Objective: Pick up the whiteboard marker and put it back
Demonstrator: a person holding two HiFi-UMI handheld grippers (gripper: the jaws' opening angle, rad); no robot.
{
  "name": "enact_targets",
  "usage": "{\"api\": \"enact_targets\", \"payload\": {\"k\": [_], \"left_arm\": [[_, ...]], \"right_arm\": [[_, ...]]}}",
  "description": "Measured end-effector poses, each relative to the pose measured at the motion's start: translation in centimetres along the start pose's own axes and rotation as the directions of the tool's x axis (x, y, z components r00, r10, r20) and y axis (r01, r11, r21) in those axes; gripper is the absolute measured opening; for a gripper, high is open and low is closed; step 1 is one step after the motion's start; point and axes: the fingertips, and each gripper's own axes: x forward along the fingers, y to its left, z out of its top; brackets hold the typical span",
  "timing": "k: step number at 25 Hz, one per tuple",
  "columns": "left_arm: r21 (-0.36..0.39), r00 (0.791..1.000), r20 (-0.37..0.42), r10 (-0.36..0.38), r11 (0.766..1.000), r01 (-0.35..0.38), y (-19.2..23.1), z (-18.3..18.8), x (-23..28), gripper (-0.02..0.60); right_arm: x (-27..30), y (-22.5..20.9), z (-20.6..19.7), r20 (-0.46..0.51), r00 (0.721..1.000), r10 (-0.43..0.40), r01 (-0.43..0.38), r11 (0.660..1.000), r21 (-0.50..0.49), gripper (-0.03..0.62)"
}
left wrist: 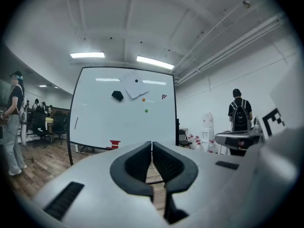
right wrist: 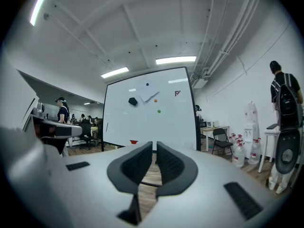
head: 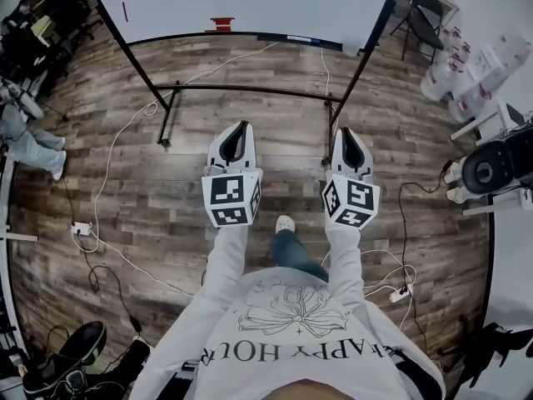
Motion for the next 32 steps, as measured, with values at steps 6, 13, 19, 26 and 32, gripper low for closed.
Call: {"api": "enact_targets", "payload": {"k": [6,13,19,26,32], "left_arm": [[0.005,0.999,0.021,0.024,1.0,-0.025,-0.1,1.9,8.0,0.008],[0.011,1.0,0.006,0.02,1.0,-0.02,-0.7,1.8,14.8,0.008],[0.019,1.0,-0.018,0.002,1.0,-0.002,-0.6,1.3,20.2,0.008],[0.013,0.997,-0.034,-0.063,0.998,0.063,-0.1,0.9,28.7,0.009],[0.033,0.987,-0.067,-0.143,0.989,0.146,0.5,1.6,37.0,0.009]], "right_arm": [[7.6,-3.8,1.3,0.01,0.999,0.036,-0.036,0.999,-0.01,0.014],[13.9,-6.5,0.6,-0.01,0.998,0.066,-0.066,0.998,0.002,0.014],[18.4,-8.4,-0.3,-0.029,0.998,0.062,-0.061,0.998,0.021,0.014],[25.1,-11.3,-0.7,-0.034,0.999,0.013,-0.012,1.0,0.017,0.014],[32.0,-13.8,0.2,-0.035,0.999,-0.041,0.042,0.999,0.027,0.014]]}}
